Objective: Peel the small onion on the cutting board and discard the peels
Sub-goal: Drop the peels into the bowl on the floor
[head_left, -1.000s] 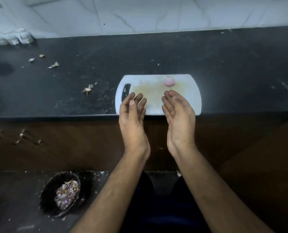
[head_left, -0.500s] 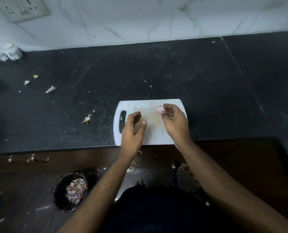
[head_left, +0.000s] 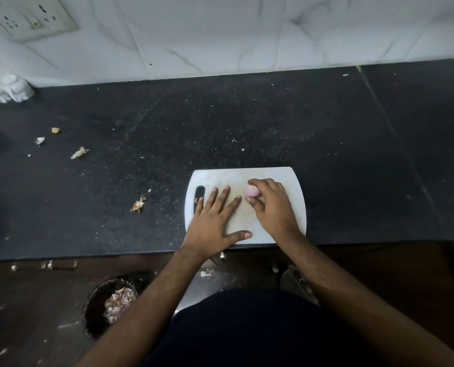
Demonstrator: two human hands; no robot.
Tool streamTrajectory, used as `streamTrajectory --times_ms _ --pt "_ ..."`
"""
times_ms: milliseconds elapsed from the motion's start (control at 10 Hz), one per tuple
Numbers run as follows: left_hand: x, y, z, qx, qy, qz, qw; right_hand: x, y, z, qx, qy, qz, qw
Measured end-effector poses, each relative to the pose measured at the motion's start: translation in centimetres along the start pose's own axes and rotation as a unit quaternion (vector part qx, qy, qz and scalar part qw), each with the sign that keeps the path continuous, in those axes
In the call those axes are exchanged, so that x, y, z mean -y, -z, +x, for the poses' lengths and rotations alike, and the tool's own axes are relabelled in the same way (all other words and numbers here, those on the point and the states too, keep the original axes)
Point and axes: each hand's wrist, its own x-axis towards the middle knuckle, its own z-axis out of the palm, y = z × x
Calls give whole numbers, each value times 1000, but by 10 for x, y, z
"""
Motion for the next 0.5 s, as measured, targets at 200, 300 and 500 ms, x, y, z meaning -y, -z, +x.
streamTrajectory --times_ms 200,300,500 --pt "-2 4 25 -8 -11 -6 1000 -12 0 8 8 -1 -38 999" --pt "-3 5 27 -10 -20 21 1000 -13 5 13 38 -18 -36 998" --pt "-6 22 25 -70 -28 -17 997 -13 13 12 8 -17 21 1000"
